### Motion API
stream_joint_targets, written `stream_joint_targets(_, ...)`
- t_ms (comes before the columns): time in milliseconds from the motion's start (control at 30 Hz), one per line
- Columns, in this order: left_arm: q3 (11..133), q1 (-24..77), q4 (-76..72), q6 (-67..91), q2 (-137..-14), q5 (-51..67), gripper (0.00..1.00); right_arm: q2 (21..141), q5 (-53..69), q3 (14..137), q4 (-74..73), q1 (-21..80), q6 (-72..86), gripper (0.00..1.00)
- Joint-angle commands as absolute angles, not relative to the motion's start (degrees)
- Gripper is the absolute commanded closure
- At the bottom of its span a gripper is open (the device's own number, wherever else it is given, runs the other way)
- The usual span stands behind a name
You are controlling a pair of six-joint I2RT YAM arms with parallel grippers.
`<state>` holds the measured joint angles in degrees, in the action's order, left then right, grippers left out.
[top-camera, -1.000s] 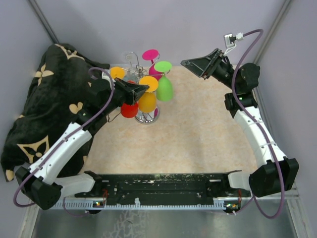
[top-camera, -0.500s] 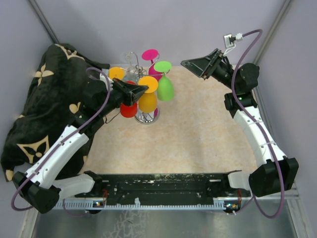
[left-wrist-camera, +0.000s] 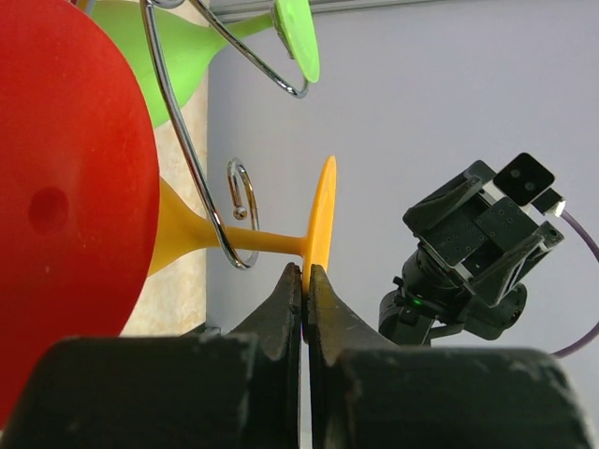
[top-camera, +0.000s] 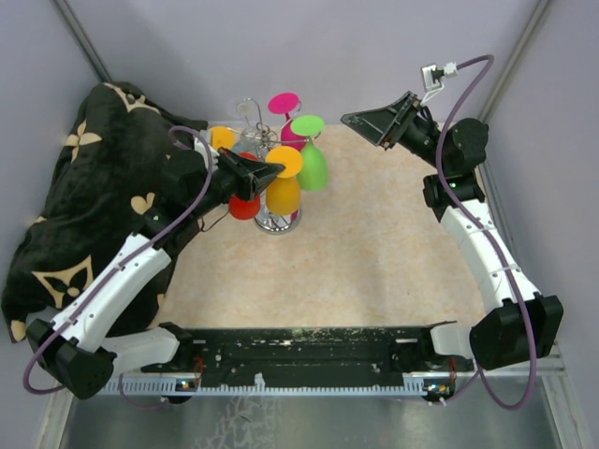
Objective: Place the wine glass upside down on the wine glass rack
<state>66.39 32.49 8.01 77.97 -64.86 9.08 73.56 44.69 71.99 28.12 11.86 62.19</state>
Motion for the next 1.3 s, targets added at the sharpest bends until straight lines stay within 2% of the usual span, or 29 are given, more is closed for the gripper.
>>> stream_joint_targets(0, 67.0, 32.7, 5.5, 77.3, -66.3, 10.4, 1.0, 72.8, 44.7, 72.0, 31.6, 11.7, 62.2, 0.46)
stream_joint_targets(367, 68.1, 32.7, 3.3, 76.6, -70.4, 11.4, 1.0, 72.7, 44.7, 71.8, 31.3, 11.6, 61.7, 0.46)
stream_joint_targets(400, 68.2, 32.7, 3.3, 76.6, -70.7, 11.6, 0.98, 72.7, 44.7, 71.7, 31.3, 11.6, 61.7, 0.46)
stream_joint_targets(533, 68.1, 32.7, 2.3, 76.5, -71.1, 12.8, 0.75, 72.8, 44.7, 71.7, 31.3, 11.6, 61.5, 0.46)
stream_joint_targets(600, 68.0, 32.7, 2.3, 76.4, -71.0, 12.9, 0.69, 72.8, 44.7, 71.8, 31.3, 11.6, 61.5, 0.46)
stream_joint_targets(1267, 66.9, 32.8, 7.0, 75.6, -65.6, 12.7, 0.52, 73.4, 44.6, 71.7, 32.3, 11.6, 62.2, 0.46)
